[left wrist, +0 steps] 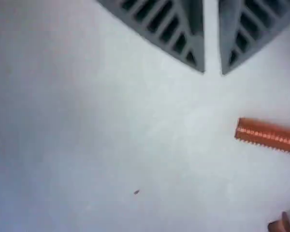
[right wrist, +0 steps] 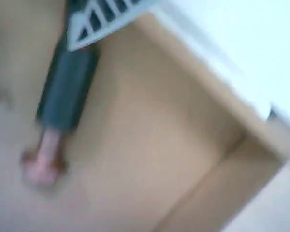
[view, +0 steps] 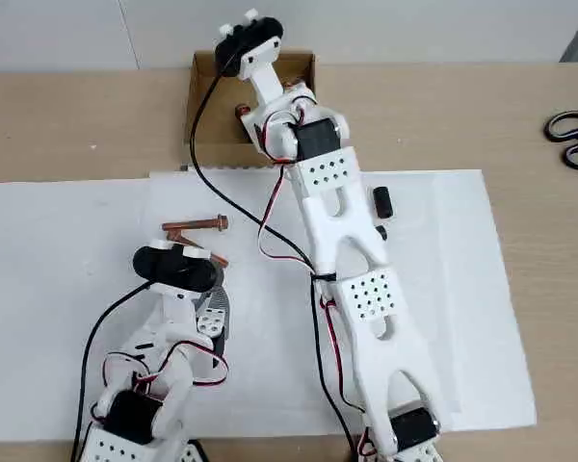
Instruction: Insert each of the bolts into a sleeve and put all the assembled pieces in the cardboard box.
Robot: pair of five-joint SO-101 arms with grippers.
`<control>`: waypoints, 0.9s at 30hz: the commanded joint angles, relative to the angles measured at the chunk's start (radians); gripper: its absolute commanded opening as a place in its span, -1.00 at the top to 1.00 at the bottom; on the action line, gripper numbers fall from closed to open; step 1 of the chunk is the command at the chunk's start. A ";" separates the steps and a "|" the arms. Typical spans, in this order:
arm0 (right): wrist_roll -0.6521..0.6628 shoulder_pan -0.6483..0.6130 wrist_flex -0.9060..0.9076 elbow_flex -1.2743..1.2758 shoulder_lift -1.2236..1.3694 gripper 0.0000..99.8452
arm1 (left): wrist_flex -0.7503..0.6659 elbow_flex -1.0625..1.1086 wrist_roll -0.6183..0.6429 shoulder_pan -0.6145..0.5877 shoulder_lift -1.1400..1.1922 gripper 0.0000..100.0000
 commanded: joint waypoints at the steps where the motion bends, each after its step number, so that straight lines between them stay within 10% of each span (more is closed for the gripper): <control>1: -0.055 0.013 0.117 -0.035 -0.143 0.65 | -0.021 -0.004 -0.005 -0.005 -0.009 0.99; 14: -0.092 0.016 0.415 -0.021 -0.274 0.89 | -0.021 -0.004 -0.005 -0.005 -0.009 0.99; 27: -0.180 0.096 0.403 0.767 -0.720 0.88 | -0.021 -0.004 -0.005 -0.005 -0.009 0.99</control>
